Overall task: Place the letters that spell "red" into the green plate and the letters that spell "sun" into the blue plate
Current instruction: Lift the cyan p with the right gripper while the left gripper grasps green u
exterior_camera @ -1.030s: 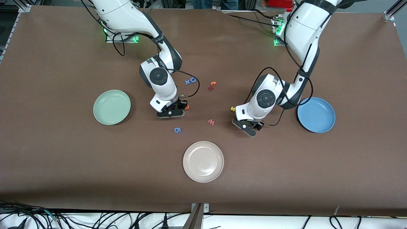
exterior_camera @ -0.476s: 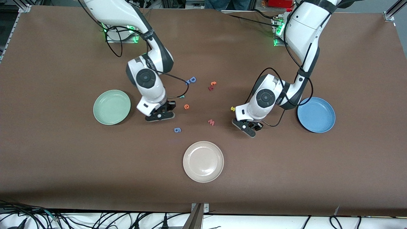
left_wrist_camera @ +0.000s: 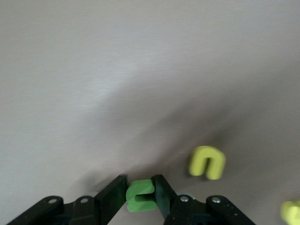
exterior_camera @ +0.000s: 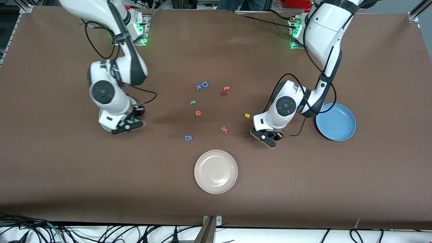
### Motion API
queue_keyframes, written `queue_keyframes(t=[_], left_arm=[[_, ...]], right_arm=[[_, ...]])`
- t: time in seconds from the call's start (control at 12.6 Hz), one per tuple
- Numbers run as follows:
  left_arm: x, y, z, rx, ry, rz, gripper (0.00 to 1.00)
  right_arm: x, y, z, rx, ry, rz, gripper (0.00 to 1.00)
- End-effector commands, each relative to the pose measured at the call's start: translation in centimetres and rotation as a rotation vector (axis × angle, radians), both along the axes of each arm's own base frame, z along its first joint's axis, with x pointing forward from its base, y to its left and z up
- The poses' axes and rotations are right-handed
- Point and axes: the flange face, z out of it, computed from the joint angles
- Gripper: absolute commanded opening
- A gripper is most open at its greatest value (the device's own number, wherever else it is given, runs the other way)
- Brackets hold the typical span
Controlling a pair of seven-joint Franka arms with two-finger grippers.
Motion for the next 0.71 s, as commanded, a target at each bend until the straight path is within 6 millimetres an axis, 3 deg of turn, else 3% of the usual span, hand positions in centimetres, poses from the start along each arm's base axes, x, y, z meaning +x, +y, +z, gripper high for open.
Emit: queue_keyframes(t=[0.0,0.32,0.48,0.55,0.63], left_arm=[[1.5,2.8,2.2,0.008,-0.010,-0.007,0.15],[3.5,10.6,3.5,-0.098,0.057,0.030,0.15],[4.0,13.9,4.8,-0.098,0.073,0.034,0.15],[4.1,15.7,5.7,-0.092,0.089,0.038,0.15],[4.2,18.1,6.8,-0.092,0.104,0.028,0.15]], right_arm=[[-1.6,-5.8,-2.2,0.054,0.070,0.023,0.05],[-1.4,-10.7,-7.3,0.104,0.105,0.011,0.05],[-1.3,-11.1,-8.1,0.107,0.104,0.008,0.13],[-1.1,-10.7,-7.8,0.109,0.099,0.001,0.60],[-0.6,-10.6,-7.3,0.112,0.093,0.002,0.88]])
